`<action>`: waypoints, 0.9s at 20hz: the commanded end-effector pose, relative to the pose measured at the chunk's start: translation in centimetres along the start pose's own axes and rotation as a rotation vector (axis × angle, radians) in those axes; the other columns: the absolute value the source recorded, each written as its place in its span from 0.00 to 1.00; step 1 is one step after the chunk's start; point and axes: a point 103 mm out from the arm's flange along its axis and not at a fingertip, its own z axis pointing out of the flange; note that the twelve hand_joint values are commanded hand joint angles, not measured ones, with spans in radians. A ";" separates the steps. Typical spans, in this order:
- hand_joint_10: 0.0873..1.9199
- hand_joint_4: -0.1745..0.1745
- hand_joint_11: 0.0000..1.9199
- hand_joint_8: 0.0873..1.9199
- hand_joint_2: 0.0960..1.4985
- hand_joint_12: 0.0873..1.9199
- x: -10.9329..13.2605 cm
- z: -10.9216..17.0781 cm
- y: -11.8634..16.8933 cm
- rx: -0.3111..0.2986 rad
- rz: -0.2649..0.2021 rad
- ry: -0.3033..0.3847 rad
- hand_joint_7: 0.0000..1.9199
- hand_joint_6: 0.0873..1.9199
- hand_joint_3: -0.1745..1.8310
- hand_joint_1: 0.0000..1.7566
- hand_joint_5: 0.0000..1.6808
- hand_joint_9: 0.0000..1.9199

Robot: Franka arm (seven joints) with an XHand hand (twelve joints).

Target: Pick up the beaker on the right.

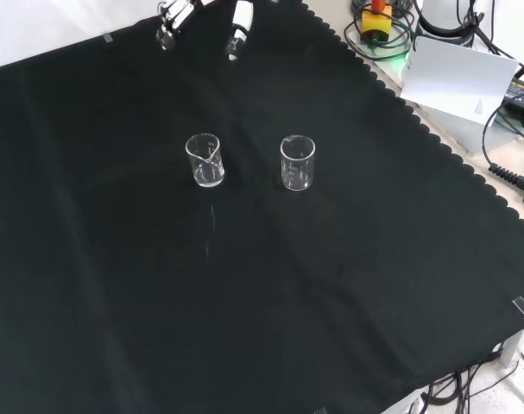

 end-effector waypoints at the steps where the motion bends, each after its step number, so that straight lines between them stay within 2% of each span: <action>1: 0.28 0.50 0.00 0.23 0.51 0.65 1.4 5.0 6.9 -0.061 -0.139 0.217 0.04 0.00 0.17 0.38 0.16 0.10; 5: 0.28 0.50 0.00 0.23 0.50 0.65 1.5 5.3 7.1 -0.058 -0.140 0.217 0.04 0.00 0.18 0.39 0.16 0.10; 11: 0.28 0.51 0.00 0.23 0.49 0.64 1.0 7.0 8.0 -0.058 -0.185 0.267 0.04 0.00 0.18 0.39 0.15 0.10; 18: 0.29 0.51 0.00 0.23 0.47 0.64 0.7 9.1 8.5 -0.039 -0.225 0.291 0.04 0.00 0.18 0.41 0.16 0.11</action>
